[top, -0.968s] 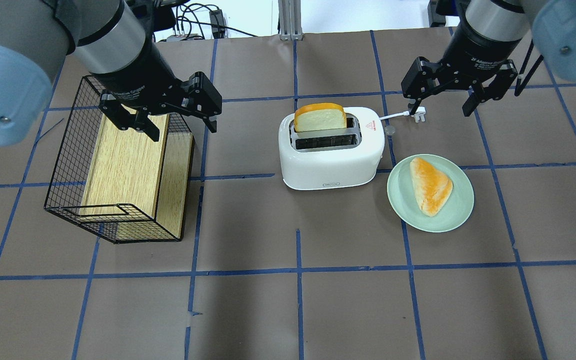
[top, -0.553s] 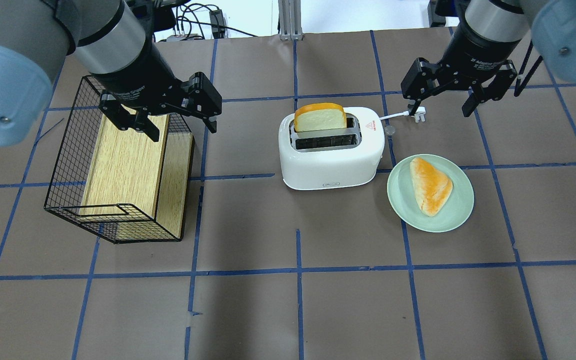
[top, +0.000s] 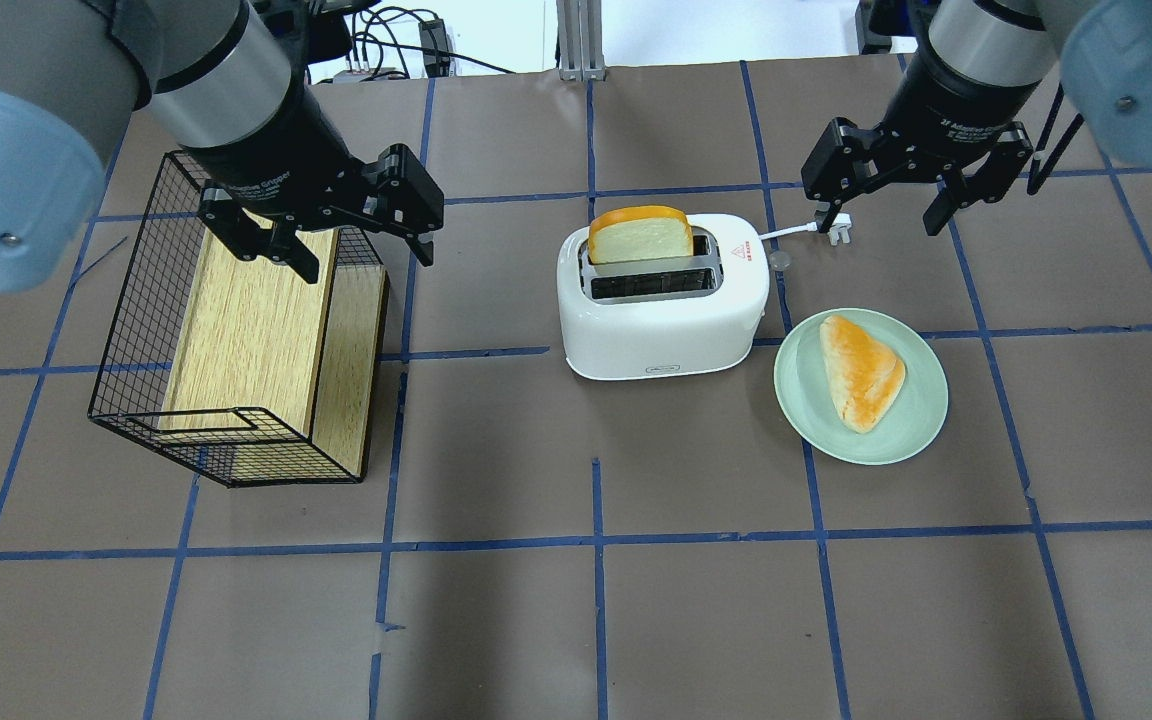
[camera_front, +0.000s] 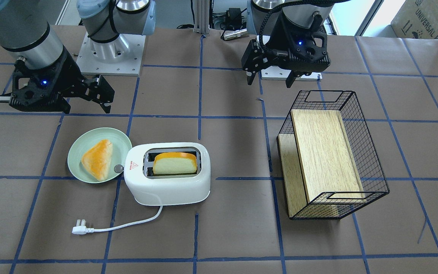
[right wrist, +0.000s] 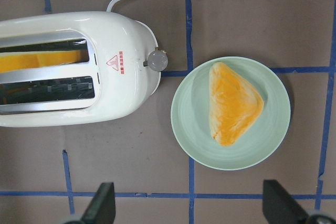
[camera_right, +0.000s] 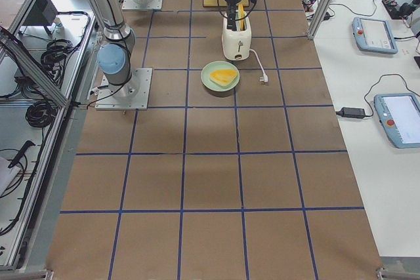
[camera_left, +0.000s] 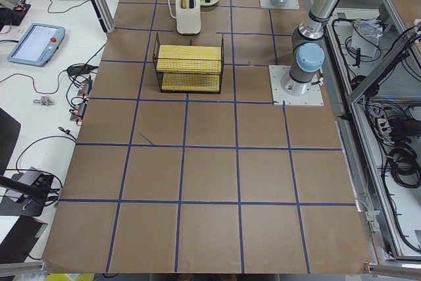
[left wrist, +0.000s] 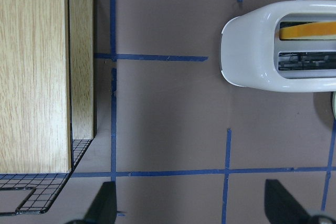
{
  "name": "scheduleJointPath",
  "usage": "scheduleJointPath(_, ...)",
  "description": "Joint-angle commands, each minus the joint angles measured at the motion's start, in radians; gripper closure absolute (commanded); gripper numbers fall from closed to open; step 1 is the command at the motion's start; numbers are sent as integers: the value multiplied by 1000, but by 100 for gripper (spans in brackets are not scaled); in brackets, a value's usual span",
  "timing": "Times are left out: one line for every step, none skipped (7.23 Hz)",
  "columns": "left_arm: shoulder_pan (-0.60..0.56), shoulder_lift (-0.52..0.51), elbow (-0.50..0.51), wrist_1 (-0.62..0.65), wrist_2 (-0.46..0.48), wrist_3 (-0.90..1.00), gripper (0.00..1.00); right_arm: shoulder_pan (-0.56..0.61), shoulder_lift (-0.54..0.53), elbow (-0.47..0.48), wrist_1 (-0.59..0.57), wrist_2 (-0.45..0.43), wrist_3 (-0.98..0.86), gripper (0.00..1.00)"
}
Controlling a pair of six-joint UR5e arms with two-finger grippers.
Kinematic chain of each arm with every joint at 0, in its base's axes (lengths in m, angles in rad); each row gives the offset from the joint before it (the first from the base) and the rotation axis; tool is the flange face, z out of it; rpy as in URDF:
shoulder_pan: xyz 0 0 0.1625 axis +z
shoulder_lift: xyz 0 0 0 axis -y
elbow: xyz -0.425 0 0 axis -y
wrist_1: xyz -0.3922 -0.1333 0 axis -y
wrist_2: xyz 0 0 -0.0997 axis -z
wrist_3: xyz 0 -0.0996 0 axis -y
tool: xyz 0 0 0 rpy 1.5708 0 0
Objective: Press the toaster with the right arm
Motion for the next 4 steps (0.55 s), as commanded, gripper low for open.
scheduleJointPath(1,0,-1,0,-1,0,0,1,-2,1,-1,1,1,0)
scheduleJointPath(1,0,-1,0,1,0,0,1,-2,1,1,1,0,0)
scheduleJointPath(1,0,1,0,-1,0,0,1,-4,6,-1,1,0,0)
scheduleJointPath(0,0,-1,0,-1,0,0,1,-4,7,1,1,-2,0)
